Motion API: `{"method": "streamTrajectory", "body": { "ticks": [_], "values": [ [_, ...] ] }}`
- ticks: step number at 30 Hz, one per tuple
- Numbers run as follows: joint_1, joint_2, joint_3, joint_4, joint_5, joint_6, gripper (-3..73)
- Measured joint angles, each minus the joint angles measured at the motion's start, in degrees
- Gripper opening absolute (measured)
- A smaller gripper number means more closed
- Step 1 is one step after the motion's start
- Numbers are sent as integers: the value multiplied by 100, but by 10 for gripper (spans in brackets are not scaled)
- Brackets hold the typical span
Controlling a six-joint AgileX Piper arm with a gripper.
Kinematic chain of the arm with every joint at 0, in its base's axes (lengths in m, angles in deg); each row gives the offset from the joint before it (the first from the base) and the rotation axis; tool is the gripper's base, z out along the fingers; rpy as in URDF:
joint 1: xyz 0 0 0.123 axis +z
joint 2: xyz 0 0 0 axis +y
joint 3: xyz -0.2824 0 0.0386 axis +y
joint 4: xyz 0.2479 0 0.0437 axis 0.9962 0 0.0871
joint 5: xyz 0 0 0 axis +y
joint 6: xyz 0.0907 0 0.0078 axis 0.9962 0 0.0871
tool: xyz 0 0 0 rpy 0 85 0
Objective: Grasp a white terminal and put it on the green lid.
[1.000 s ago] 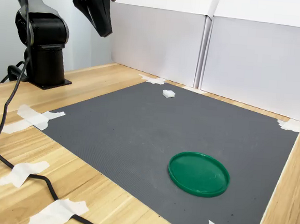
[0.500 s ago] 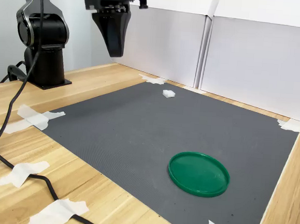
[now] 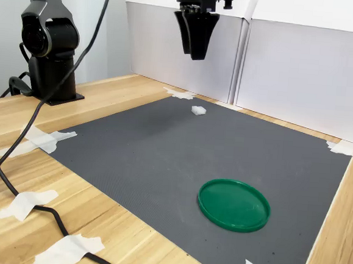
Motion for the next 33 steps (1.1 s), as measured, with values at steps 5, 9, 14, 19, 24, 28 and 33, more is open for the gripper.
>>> {"method": "streamTrajectory", "body": {
  "ticks": [5,9,14,19,24,28,33],
  "values": [
    [776,397,1,6,-128,121,660],
    [993,727,1,25,-194,192,663],
    [994,1007,1,-3,-291,139,665],
    [994,1204,1,-3,-316,85,665],
    [994,1492,1,-3,-379,74,665],
    [994,1710,1,-3,-452,74,665],
    [994,1972,1,-3,-465,94,665]
  ]
}}
